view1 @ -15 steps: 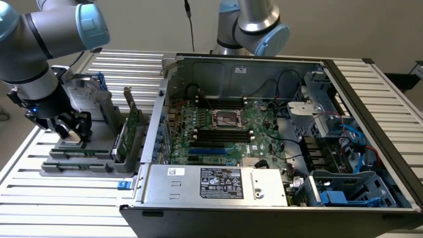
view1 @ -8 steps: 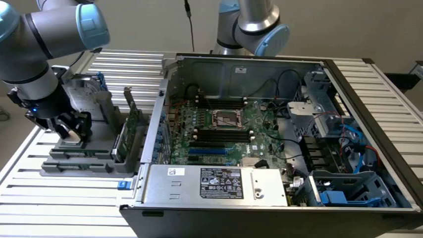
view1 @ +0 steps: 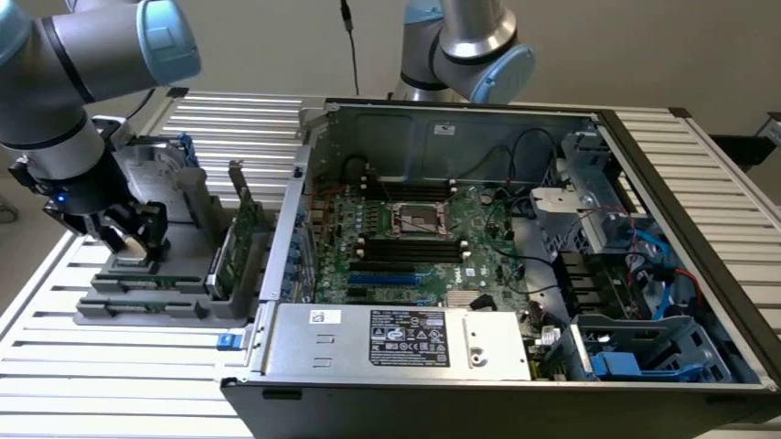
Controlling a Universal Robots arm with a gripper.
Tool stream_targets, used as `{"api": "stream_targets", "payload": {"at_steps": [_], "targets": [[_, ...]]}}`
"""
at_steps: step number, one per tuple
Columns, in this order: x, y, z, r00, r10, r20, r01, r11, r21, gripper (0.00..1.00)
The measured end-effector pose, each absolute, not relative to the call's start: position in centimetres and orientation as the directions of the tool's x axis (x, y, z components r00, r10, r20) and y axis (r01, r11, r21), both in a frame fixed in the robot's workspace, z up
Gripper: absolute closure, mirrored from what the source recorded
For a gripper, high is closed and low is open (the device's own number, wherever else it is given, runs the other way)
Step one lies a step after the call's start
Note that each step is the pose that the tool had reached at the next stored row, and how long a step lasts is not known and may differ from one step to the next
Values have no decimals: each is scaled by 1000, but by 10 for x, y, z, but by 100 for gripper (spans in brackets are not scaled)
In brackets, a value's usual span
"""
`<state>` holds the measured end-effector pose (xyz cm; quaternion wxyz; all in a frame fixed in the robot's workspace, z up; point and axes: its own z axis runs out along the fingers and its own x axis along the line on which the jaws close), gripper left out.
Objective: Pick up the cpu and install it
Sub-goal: 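Pick up the cpu and move it towards the insertion slot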
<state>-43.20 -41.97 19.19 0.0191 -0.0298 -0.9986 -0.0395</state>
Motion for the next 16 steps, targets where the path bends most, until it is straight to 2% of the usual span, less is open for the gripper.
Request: {"api": "stream_targets", "payload": {"at_steps": [16], "targets": [[-431,-420,257,-998,57,41,61,994,86,45]]}}
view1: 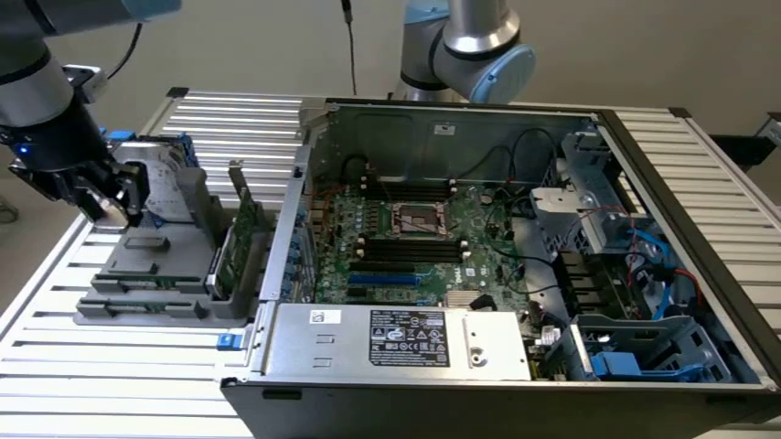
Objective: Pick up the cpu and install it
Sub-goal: 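Pick up the cpu and move it towards the insertion slot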
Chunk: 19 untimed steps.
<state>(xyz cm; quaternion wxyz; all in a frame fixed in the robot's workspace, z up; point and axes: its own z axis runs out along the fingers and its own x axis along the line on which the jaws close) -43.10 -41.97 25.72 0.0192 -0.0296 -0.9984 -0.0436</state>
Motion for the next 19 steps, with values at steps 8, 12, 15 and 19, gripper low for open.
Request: {"api": "stream_targets", "payload": {"at_steps": [8,12,15,19], "targets": [[-413,-420,294,-997,58,43,61,994,86,45],[-395,-420,312,-997,58,45,61,994,86,45],[-382,-420,325,-997,58,47,61,994,86,45],[-363,-420,344,-997,58,51,62,994,85,45]]}}
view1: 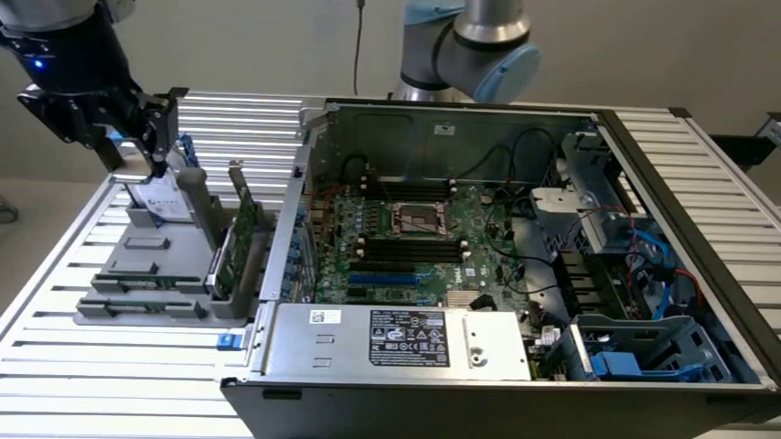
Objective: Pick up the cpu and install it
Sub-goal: 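Pick up the cpu and move it towards the insertion slot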
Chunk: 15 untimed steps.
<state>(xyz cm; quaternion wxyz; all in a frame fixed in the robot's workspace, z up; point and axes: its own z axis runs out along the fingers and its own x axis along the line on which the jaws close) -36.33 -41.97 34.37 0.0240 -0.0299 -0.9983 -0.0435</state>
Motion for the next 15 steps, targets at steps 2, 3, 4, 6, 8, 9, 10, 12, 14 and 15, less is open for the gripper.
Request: {"api": "stream_targets", "payload": {"at_steps": [2,3,4,6,8,9,10,12,14,15], "targets": [[-354,-420,353,-997,58,52,62,994,85,45],[-350,-420,357,-997,58,53,62,994,86,45],[-345,-420,362,-997,58,54,62,994,86,45],[-336,-420,371,-997,57,55,62,994,87,45],[-327,-420,378,-997,57,56,62,994,87,45],[-322,-420,383,-997,57,57,62,994,88,45],[-318,-420,386,-997,57,58,62,994,88,45],[-309,-420,394,-997,57,60,63,994,89,45],[-300,-420,401,-996,57,63,63,994,90,45],[-295,-420,404,-996,57,64,63,994,90,45]]}}
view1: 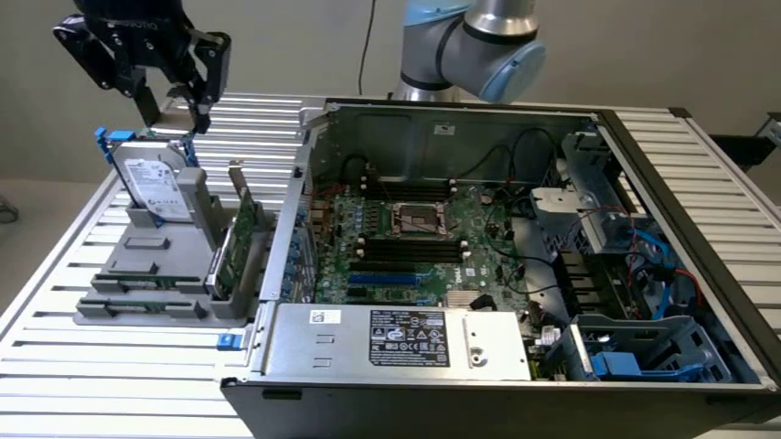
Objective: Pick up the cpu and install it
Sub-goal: 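Pick up the cpu and move it towards the insertion slot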
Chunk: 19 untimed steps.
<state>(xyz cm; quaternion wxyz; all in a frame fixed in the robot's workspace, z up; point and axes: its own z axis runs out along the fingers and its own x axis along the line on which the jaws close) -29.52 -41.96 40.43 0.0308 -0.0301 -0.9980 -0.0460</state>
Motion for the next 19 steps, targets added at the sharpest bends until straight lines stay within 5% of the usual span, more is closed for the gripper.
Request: {"api": "stream_targets", "payload": {"at_steps": [19], "targets": [[-209,-420,428,-993,57,107,67,994,91,45]]}}
